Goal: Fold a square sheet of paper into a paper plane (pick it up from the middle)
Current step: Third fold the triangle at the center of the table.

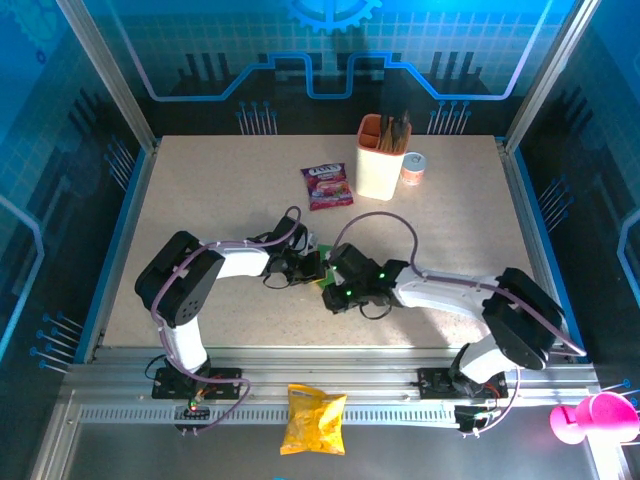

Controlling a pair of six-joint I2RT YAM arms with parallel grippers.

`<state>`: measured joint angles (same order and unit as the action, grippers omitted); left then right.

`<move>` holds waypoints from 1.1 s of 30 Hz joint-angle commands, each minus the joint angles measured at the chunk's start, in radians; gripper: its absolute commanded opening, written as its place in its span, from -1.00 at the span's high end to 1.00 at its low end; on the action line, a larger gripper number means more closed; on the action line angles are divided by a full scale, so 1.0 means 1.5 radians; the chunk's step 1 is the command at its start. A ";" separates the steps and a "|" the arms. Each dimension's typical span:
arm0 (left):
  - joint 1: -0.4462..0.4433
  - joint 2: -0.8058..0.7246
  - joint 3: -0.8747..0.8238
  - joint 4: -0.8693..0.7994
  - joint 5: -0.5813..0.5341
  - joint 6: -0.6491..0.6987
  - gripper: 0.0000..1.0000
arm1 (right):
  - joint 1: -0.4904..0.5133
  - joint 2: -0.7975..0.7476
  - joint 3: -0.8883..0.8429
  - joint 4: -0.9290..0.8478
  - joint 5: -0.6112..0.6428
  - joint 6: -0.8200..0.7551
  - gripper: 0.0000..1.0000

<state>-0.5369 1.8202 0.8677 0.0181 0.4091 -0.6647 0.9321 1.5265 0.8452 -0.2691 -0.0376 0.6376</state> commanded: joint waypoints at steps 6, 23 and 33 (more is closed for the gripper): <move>-0.002 0.021 -0.019 -0.051 -0.039 -0.004 1.00 | 0.005 0.075 0.017 0.039 0.014 0.027 0.76; -0.001 0.018 -0.022 -0.053 -0.040 -0.001 1.00 | -0.057 0.049 -0.038 0.101 -0.047 0.034 0.78; -0.001 0.016 -0.023 -0.055 -0.042 -0.001 1.00 | -0.066 0.034 -0.076 0.146 -0.082 0.053 0.79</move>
<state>-0.5369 1.8202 0.8677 0.0174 0.4091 -0.6647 0.8471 1.6089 0.7475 -0.0872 -0.1268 0.6968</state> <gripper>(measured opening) 0.051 0.108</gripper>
